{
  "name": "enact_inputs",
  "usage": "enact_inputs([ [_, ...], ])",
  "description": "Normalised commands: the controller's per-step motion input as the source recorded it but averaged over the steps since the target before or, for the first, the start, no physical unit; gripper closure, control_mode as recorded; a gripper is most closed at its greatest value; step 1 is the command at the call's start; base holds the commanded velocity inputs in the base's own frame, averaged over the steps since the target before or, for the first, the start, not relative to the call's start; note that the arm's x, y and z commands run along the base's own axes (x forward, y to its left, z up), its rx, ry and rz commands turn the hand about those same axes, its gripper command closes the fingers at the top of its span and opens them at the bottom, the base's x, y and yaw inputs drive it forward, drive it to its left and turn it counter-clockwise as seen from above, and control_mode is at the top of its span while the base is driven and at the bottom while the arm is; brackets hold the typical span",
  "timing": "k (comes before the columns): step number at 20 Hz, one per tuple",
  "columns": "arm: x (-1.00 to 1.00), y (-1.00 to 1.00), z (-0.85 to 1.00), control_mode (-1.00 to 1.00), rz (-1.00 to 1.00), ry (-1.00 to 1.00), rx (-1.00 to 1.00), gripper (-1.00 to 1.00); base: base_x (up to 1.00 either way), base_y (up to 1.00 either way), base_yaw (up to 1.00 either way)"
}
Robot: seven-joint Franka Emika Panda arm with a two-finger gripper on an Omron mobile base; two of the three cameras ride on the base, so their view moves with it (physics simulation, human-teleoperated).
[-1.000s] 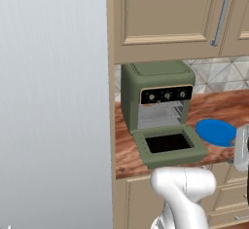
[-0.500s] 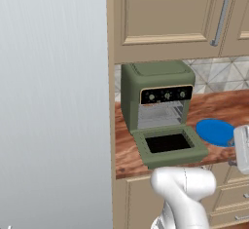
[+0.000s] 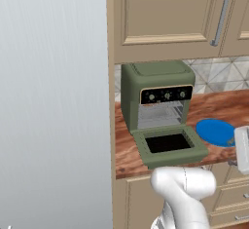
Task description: Pull the toaster oven rack outwards. Pick up the baguette from the plate and place it on the toaster oven rack. Close the toaster oven door fully and set the temperature to the lowest setting.
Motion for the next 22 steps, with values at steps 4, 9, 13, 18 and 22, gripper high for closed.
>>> enact_inputs([
  [4,0.08,0.01,-0.25,-1.00,0.00,0.00,0.04,-1.00,0.00,0.00,0.00],
  [9,0.13,0.01,-0.32,-1.00,0.00,0.00,0.03,-1.00,0.00,0.00,0.00],
  [13,0.24,0.01,-0.31,-1.00,0.07,0.00,0.02,-1.00,0.00,0.00,0.00],
  [18,0.21,0.00,-0.23,-1.00,0.15,-0.05,0.00,-1.00,0.00,0.00,0.00],
  [22,0.28,0.00,-0.29,-1.00,0.23,-0.05,0.00,-1.00,0.00,0.00,0.00],
])
